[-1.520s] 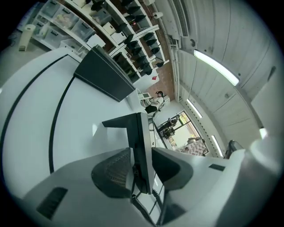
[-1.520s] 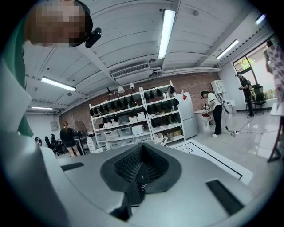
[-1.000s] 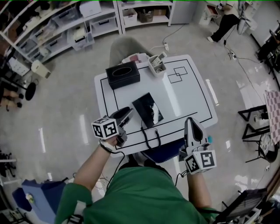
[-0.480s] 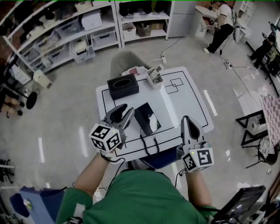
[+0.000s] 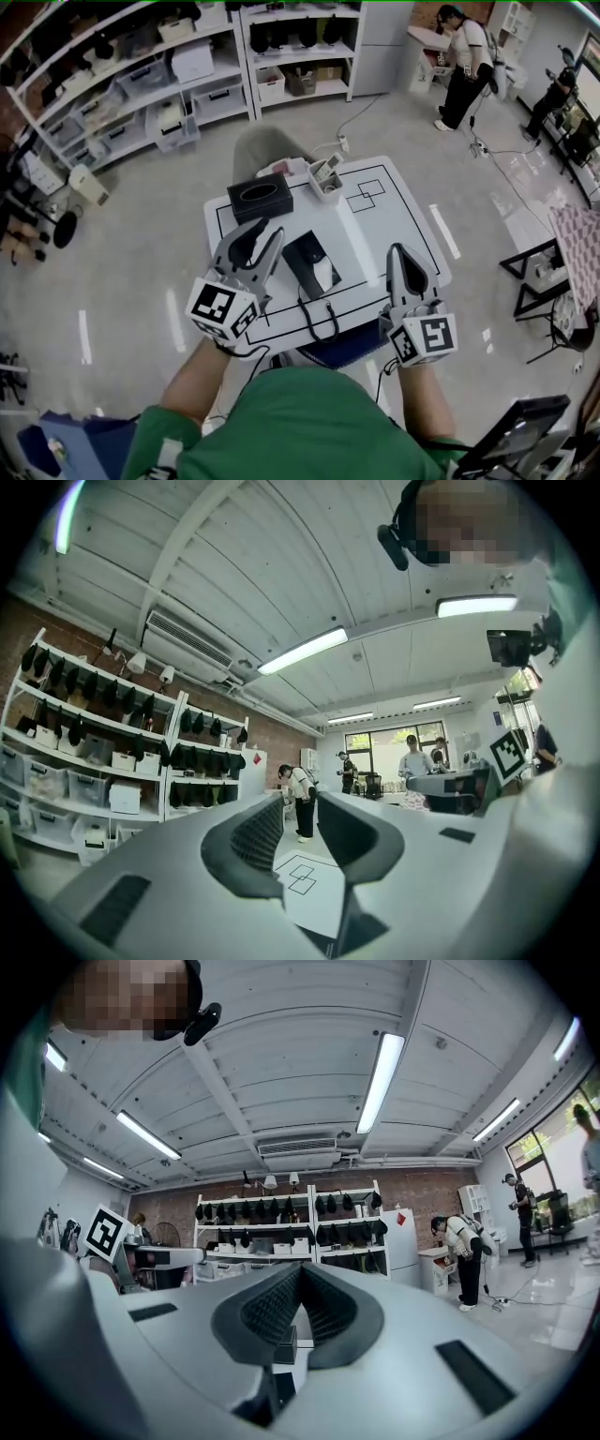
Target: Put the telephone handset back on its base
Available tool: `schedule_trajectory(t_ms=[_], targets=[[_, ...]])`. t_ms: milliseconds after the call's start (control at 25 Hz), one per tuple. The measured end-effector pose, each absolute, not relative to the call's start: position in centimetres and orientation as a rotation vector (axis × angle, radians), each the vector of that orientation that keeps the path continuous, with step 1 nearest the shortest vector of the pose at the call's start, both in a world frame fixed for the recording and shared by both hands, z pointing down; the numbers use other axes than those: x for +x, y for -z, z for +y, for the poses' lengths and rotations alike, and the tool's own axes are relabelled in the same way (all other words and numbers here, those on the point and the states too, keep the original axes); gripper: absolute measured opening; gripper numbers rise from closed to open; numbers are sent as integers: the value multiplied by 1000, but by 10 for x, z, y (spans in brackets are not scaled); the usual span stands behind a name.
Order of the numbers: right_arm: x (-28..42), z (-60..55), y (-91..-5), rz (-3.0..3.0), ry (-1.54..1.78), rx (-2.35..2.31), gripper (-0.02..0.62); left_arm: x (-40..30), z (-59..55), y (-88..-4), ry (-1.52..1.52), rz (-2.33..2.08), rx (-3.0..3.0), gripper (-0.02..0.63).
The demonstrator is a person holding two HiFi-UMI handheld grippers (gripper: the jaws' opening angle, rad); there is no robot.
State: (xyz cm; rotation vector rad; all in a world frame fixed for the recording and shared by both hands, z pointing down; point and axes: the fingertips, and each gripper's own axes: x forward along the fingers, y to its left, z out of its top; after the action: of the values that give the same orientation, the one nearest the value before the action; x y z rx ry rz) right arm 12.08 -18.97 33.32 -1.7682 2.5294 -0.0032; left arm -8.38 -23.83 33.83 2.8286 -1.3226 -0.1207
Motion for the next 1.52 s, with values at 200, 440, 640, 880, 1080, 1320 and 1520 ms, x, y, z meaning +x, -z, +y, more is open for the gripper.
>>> schedule_trajectory(t_ms=[200,440,640,880,1080,1320,1520], targets=[[124,-182,-332,2508,15,-1777,20,-94,-233,-338,143,-1371,2805,118],[122,-180,-328,2506,-2,-1783,20,-102,-232,-338,133,-1406,2815,117],[121,-181,-327,2513,-22,-1790,20,-104,-233,-336,132,-1421,2822,114],[123,-183,-331,2512,-15,-1801,20,-100,-235,-342,108,-1414,2834,114],[125,-185,-335,2512,-4,-1806,20,-102,-237,-349,94,-1422,2822,114],[127,-187,-336,2505,2,-1803,20,-106,-239,-350,91,-1440,2812,114],[125,-188,-335,2510,-4,-1787,20,-107,-240,-352,90,-1446,2803,114]])
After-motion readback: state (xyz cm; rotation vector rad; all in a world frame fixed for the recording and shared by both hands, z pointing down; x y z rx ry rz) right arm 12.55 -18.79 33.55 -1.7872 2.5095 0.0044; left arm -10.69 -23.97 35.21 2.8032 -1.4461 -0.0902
